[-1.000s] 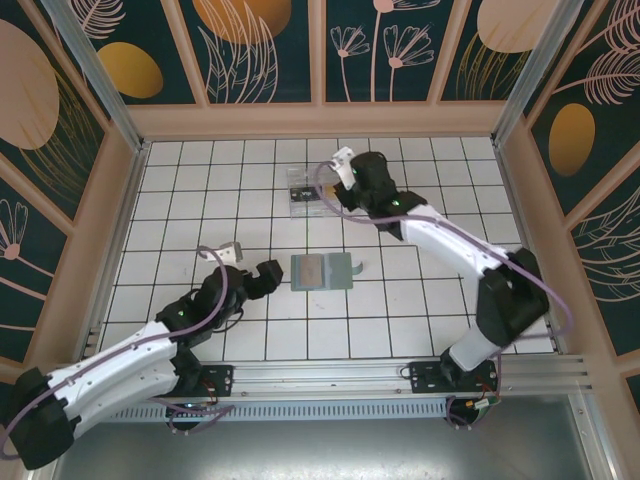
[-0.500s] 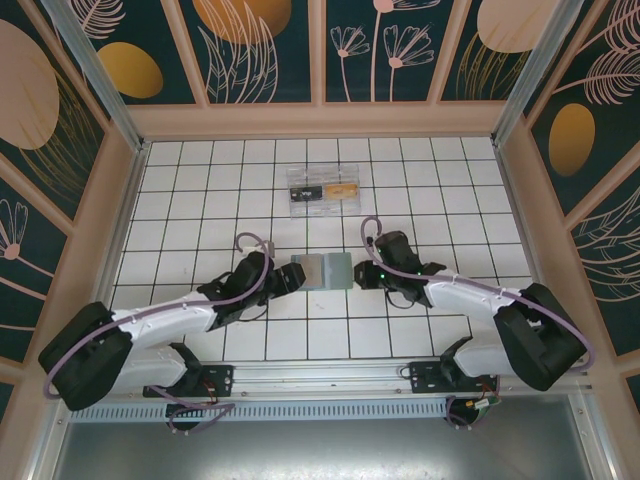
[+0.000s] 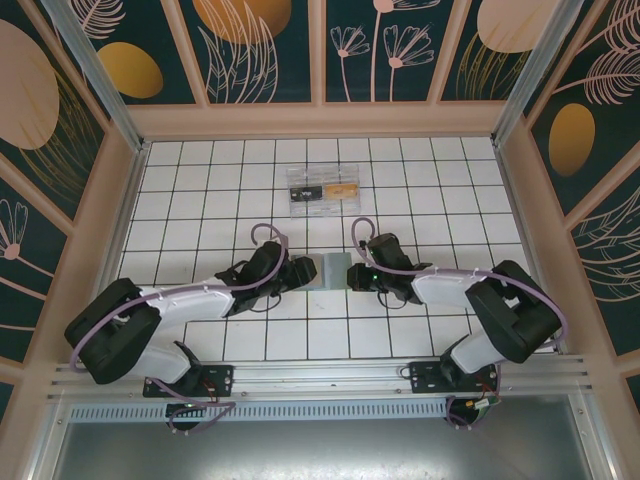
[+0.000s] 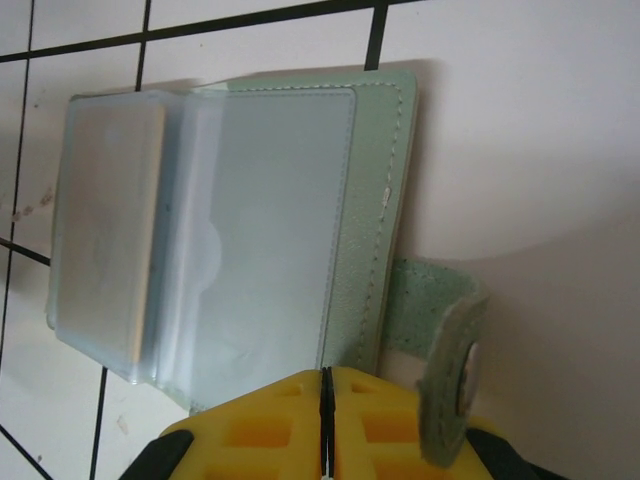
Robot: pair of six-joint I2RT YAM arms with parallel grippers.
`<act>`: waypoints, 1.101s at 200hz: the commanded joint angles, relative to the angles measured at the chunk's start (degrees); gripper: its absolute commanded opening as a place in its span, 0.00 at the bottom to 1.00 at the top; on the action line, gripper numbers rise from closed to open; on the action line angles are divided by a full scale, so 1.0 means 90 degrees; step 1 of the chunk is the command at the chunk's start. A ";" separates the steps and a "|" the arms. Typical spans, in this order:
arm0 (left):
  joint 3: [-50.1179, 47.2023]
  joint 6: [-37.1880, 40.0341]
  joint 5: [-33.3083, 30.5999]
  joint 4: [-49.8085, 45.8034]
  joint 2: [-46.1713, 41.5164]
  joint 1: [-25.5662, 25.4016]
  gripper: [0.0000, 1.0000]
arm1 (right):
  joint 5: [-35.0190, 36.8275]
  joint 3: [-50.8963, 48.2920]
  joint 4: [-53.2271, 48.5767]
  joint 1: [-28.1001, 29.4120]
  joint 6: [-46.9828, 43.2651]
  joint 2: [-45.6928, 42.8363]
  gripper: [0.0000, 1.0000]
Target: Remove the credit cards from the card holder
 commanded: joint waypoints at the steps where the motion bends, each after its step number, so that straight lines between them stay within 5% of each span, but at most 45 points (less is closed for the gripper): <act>1: 0.0187 0.0002 0.0180 0.0117 0.0224 0.0025 0.60 | 0.0089 0.0122 0.0137 0.0036 0.0029 0.0144 0.12; 137: 0.0433 0.0089 0.0155 -0.0100 0.0808 0.0038 0.60 | -0.0048 0.0043 0.0230 0.0070 0.0099 0.0240 0.13; 220: 0.0289 0.0191 0.1023 0.1017 0.0809 0.0026 0.58 | -0.0070 0.0081 0.0263 0.0143 0.0158 0.0360 0.13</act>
